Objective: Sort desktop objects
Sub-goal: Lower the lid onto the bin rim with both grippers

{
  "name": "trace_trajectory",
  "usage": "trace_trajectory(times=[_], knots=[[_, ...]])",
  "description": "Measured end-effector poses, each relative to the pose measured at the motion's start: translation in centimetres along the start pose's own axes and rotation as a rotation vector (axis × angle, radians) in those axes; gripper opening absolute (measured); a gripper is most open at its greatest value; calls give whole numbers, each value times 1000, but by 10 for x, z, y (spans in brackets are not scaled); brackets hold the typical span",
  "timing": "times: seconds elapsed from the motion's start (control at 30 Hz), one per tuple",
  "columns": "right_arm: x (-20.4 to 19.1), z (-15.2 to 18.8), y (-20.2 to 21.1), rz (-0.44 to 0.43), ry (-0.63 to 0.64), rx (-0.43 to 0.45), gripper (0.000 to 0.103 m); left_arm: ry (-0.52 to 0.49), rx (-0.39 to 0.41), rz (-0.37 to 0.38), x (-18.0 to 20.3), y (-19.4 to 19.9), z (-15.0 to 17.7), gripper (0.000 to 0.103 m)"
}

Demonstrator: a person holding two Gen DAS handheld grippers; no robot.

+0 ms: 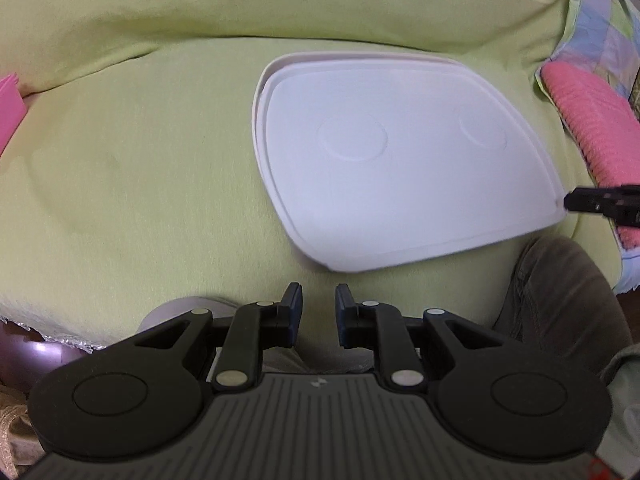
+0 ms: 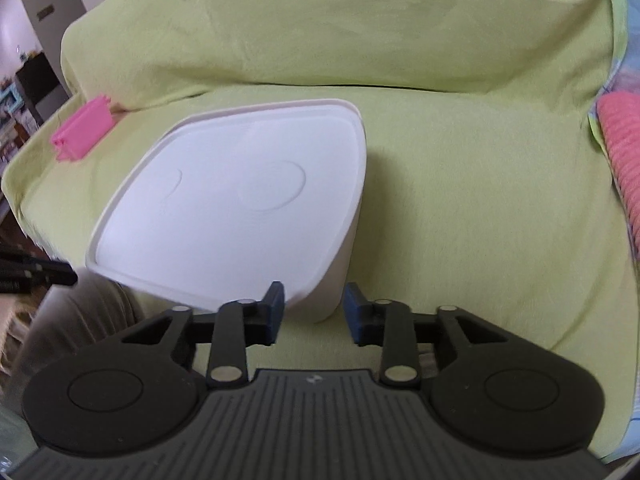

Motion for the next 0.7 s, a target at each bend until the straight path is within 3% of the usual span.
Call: trace_trajectory(times=[0.23,0.7], knots=[[-1,0,-1,-2,4,9,18,-1,-1,0,-3,-10,-7,20],[-10,-5,-7,17,9,22,18,2,-18,-19,-14,-24,-9,20]])
Point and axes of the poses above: each gripper's, at about its wrist camera, not at the fingertips, and y roughly against the way its jaws point, x to its right, z to its underside, the point moved 2 cm from there along -y, roughly the way its jaws point, and after that the axes turned 15 degrees about z, right-handed, at the moved point
